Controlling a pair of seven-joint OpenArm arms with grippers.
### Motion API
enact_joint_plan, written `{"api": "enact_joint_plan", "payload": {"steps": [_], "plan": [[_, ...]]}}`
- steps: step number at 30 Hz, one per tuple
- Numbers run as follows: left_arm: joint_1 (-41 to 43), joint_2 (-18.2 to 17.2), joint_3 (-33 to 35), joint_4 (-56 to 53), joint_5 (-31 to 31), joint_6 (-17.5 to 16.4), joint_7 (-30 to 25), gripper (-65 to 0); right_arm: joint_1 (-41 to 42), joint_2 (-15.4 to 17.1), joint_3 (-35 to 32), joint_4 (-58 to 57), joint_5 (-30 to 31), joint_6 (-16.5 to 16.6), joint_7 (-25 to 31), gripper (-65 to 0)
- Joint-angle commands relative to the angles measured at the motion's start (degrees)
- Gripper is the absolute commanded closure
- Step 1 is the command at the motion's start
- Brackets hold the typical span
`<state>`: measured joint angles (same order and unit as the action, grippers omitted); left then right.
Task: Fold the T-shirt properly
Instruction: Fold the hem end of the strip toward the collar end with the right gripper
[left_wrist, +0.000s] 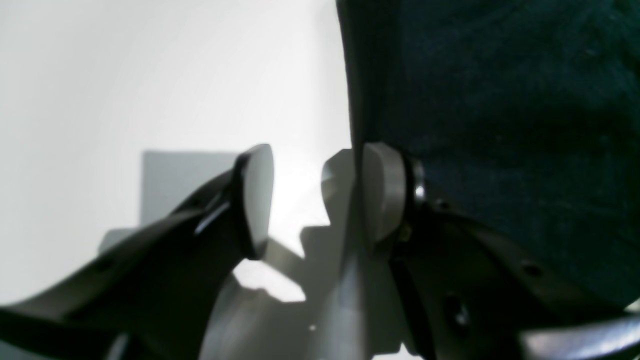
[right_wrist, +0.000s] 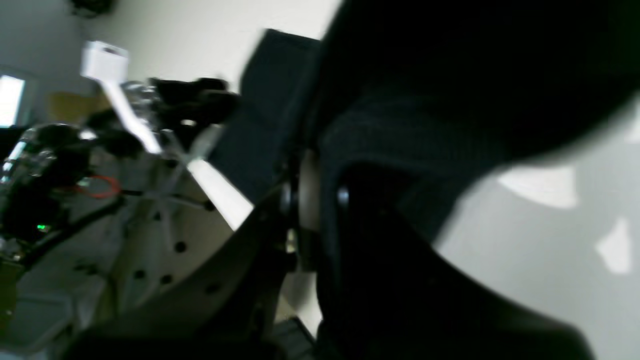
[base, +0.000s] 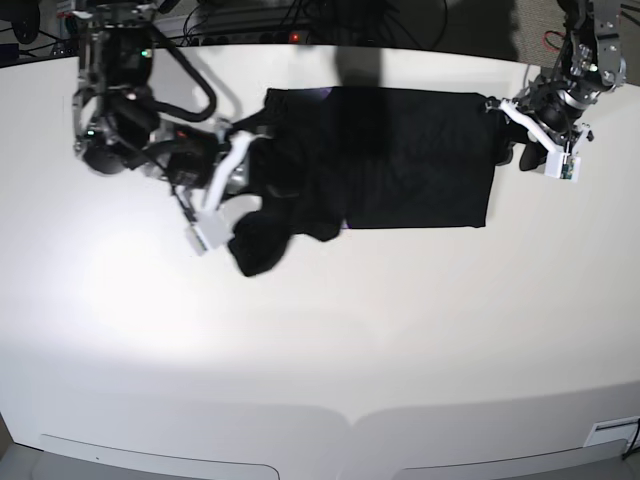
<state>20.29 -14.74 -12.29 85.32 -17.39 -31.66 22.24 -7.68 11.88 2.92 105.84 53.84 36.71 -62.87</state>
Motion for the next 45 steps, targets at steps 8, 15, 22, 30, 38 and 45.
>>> {"api": "enact_joint_plan", "payload": {"steps": [8, 15, 22, 30, 38, 45], "plan": [[0.68, -0.07, 0.00, -0.20, -2.45, -2.69, 3.43, -27.9, 4.07, -13.60, -14.19, 0.90, -13.62, -2.27, 5.18, 0.0], [0.68, -0.07, 0.00, -0.20, -2.62, -2.82, 3.43, -27.9, 4.15, -20.88, -21.62, -3.04, -23.91, -3.23, 7.67, 0.0], [0.68, -0.17, 0.00, -0.20, -3.45, -5.27, 3.45, -27.9, 4.15, -20.88, -25.90, -8.50, -23.65, -5.22, 13.97, 0.0], [0.66, -0.22, 0.00, -0.20, -5.22, -5.70, 3.80, -27.9, 4.20, -20.88, -27.02, -11.02, -14.64, -4.68, 19.61, -24.6], [0.50, -0.72, -0.07, -0.20, -5.20, -5.68, 3.82, -27.9, 7.39, -20.88, -26.93, -10.97, 2.36, 1.07, 15.45, -26.7], [0.59, -5.68, -0.11, 1.68, -5.29, -0.37, 3.85, -27.9, 13.03, -20.88, -22.67, -10.45, -3.39, 1.14, 13.33, -26.7]]}}
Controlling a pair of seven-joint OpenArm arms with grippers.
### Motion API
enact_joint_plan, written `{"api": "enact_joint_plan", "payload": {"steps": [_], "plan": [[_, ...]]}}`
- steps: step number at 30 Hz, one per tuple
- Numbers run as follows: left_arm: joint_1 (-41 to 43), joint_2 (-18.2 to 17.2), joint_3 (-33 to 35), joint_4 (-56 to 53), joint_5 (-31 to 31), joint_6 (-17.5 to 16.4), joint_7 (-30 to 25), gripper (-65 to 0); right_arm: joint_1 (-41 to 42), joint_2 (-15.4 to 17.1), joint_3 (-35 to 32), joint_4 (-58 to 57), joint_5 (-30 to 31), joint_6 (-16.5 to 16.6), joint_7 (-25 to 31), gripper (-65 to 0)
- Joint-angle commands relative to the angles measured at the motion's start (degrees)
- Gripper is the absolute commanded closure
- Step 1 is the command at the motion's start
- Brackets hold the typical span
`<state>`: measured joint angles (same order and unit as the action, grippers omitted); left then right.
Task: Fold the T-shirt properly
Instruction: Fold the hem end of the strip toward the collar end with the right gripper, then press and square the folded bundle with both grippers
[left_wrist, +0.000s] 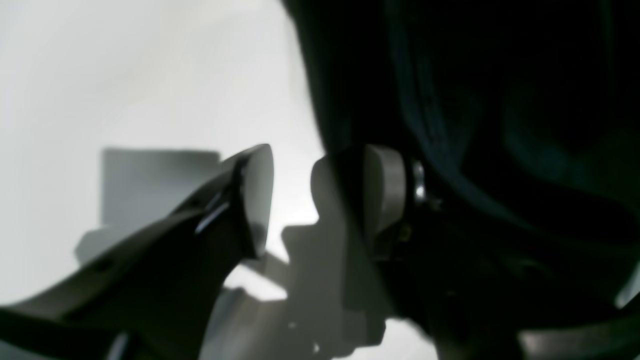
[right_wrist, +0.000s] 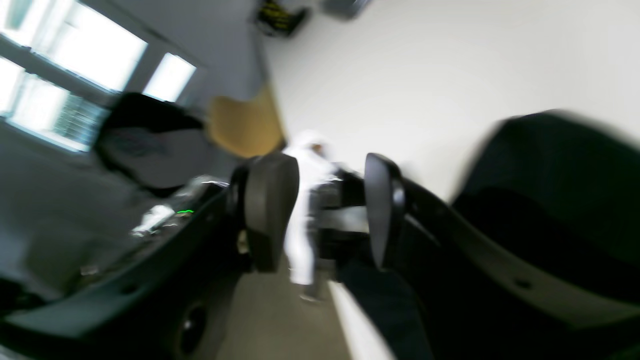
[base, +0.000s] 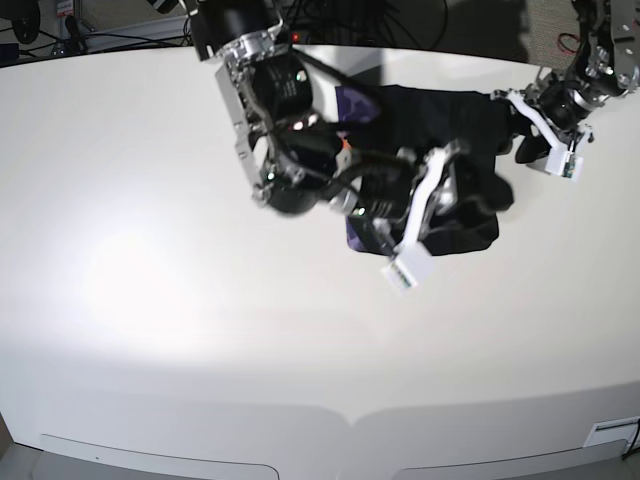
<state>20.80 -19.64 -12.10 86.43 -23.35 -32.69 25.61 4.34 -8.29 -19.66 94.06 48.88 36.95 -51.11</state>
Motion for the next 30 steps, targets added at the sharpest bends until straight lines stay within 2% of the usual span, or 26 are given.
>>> {"api": "enact_joint_plan", "payload": {"steps": [1, 5, 7, 10, 11, 13, 16, 20, 22, 26, 30], "plan": [[0.17, -1.86, -0.31, 1.22, 0.26, 2.03, 0.48, -27.9, 1.81, -0.71, 1.16, 1.46, 0.52, 0.87, 1.07, -26.7], [0.17, -6.86, -0.31, 4.61, -6.25, 7.15, 2.34, -27.9, 5.42, -0.71, 7.08, 1.57, -6.08, 0.83, -1.68, -24.1], [0.20, -9.03, -0.31, 7.02, -10.14, 8.98, 3.96, -27.9, 6.47, -0.71, 9.99, 1.57, -10.91, 0.81, -2.45, -18.3], [0.17, -10.78, -0.31, 11.13, -14.51, 9.60, 6.64, -25.5, 6.58, -0.61, 13.07, 1.55, -15.28, 0.76, -2.49, -2.9], [0.17, -10.84, -0.31, 12.55, -15.96, 9.57, 7.61, -23.5, 6.60, 0.44, 13.35, 1.55, -15.41, 0.76, -2.49, 0.0], [0.46, -10.47, -0.31, 15.19, -19.23, 9.53, 9.94, -18.4, 6.58, 2.62, 13.27, 1.55, -15.52, 0.76, -2.49, 0.0], [1.99, -8.66, -0.31, 18.16, -22.84, 9.49, 12.52, -12.1, 6.21, 4.37, 12.55, 1.55, -15.47, 0.76, -2.51, 0.0], [5.64, -4.44, -0.31, 19.32, -22.93, 9.31, 12.13, -8.5, 5.99, 4.66, 8.81, 0.63, -17.44, 0.81, -2.23, 0.0], [7.65, -1.73, -0.28, 19.32, -20.46, 9.11, 11.32, -8.1, 6.08, 4.68, 6.78, -1.86, -22.23, 0.79, -0.13, 0.0], [10.51, 3.56, -0.28, 19.30, -10.29, 9.16, 3.96, -8.1, 6.86, 4.63, 5.05, -10.40, -28.41, 0.76, 6.34, 0.0], [10.62, 8.00, -0.28, 18.84, -3.91, 9.16, 2.95, -8.1, 8.81, 4.61, 5.05, -17.73, -33.90, 0.76, 8.92, 0.0]]}}
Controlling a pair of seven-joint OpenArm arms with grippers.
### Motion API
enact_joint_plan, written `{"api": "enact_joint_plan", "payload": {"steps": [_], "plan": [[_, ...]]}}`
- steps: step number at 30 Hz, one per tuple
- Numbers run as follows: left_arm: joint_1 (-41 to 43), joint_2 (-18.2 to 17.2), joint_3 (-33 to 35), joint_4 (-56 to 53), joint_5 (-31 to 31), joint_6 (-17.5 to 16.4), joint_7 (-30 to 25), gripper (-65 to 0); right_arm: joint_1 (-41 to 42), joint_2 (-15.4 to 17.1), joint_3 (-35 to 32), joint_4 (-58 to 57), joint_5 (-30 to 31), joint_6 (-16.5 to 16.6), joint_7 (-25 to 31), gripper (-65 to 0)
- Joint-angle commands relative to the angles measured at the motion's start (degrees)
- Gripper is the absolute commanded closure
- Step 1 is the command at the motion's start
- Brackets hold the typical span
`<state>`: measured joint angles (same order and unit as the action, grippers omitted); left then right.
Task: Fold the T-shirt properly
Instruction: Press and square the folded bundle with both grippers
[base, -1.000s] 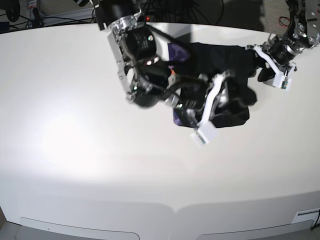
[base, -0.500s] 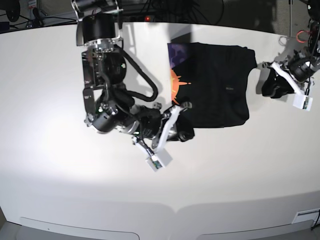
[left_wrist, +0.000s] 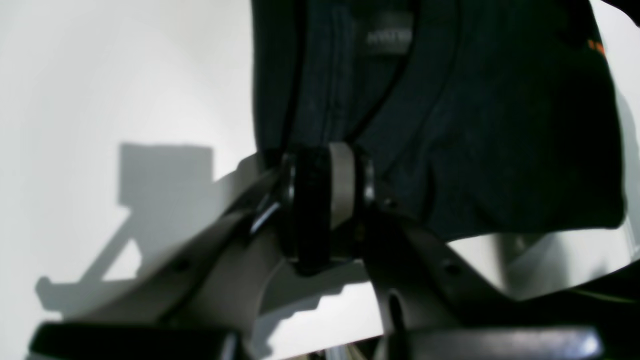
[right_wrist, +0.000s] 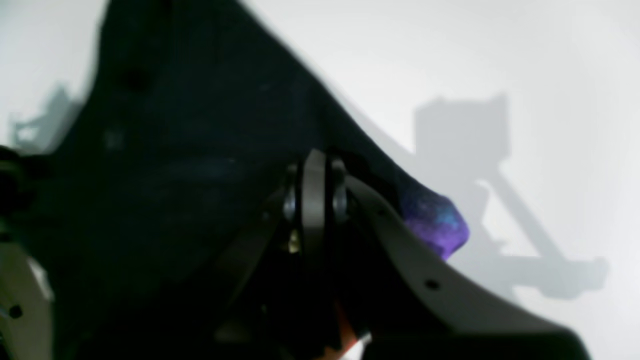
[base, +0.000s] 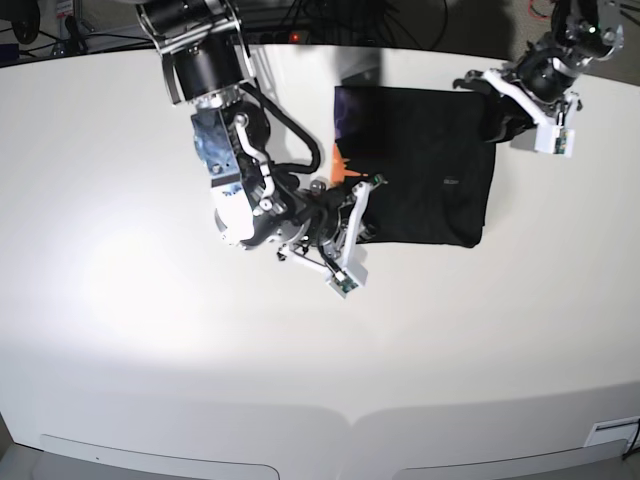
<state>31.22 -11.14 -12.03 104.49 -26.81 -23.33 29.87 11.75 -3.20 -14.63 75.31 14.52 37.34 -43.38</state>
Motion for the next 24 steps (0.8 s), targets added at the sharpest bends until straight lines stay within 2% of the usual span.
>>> {"api": "enact_joint_plan", "payload": {"steps": [1, 7, 12, 14, 21, 24], "plan": [[0.17, 0.11, -0.35, 0.33, 0.09, -0.20, -1.38, -8.1, 1.92, -0.48, 0.02, -0.37, 0.09, 0.37, 1.16, 0.0], [-0.50, 0.31, -0.31, -7.43, 2.64, -0.17, -5.70, -8.1, 1.51, 0.24, 0.04, -2.03, -2.78, 0.37, -0.81, 0.0], [-4.50, 0.31, -0.31, -16.26, 4.33, -0.17, -5.99, -8.1, -0.96, 1.51, 0.04, -0.33, -3.85, 0.42, -1.84, 0.0], [-6.78, 0.33, -0.31, -19.37, 4.31, -0.20, -5.99, -8.1, -2.86, 1.97, 0.02, 2.58, -5.79, 0.39, -1.86, 0.0], [-16.13, 0.35, -0.24, -26.12, 4.31, -0.28, -5.97, -8.1, -13.86, 6.03, 0.04, 17.92, -5.81, 0.35, -2.08, 0.0], [-20.02, 0.57, -0.24, -27.93, 4.33, -3.21, -5.95, -8.1, -19.15, 6.40, 0.04, 22.99, -7.61, 0.35, -2.05, 0.0]]}}
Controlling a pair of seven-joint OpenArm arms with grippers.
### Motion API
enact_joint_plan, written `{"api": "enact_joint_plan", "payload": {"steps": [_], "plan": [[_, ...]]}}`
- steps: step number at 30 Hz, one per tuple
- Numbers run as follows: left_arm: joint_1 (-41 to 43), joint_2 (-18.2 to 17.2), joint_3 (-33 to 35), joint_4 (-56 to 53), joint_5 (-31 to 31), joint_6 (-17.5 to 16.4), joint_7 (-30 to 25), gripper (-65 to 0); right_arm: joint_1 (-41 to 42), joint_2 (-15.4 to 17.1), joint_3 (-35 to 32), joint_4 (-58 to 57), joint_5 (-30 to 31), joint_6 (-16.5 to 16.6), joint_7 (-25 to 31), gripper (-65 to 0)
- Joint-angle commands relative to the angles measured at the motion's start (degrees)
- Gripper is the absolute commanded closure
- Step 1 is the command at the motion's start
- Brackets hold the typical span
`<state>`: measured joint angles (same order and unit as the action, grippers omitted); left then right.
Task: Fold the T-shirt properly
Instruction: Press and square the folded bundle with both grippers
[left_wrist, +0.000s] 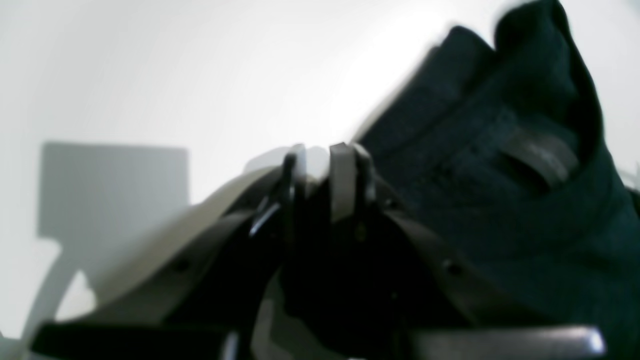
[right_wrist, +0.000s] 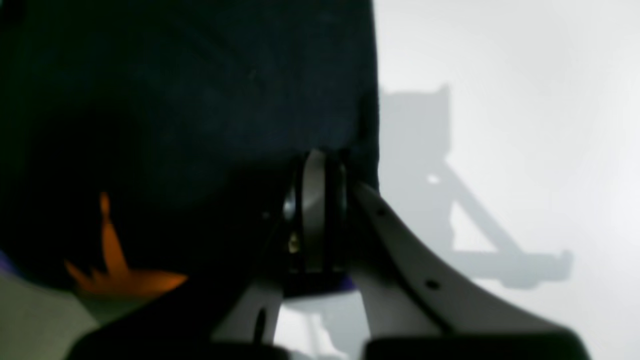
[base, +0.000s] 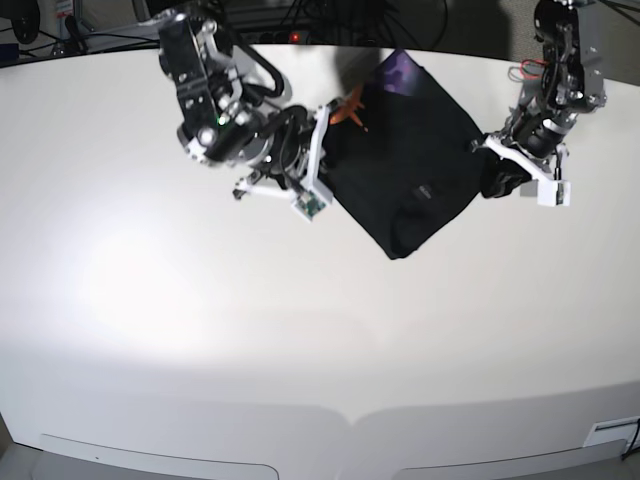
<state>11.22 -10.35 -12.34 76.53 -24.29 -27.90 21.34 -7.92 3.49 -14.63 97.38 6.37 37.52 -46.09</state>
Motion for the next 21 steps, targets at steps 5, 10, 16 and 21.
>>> {"api": "enact_joint_plan", "payload": {"steps": [5, 10, 16, 21], "plan": [[-5.86, 1.14, 0.07, -2.69, 1.86, -0.52, 3.39, -8.1, -6.64, -0.74, 0.00, 3.89, -0.44, 0.15, 4.70, 0.0], [-10.54, 0.76, 0.04, -0.94, 0.61, -1.05, 9.57, -7.9, -8.94, -2.08, -0.02, 3.87, -0.44, -3.23, 8.55, 0.0], [-8.44, -3.04, 0.00, 11.69, -11.30, -1.29, 24.24, -7.9, -8.41, -5.01, -0.02, 3.87, -4.63, -5.51, 11.43, 0.0], [2.58, -7.17, 0.00, 23.96, -18.14, -1.27, 23.76, -7.9, -6.64, -7.61, 0.00, 3.85, -10.93, -8.83, 12.68, 0.0]]}}
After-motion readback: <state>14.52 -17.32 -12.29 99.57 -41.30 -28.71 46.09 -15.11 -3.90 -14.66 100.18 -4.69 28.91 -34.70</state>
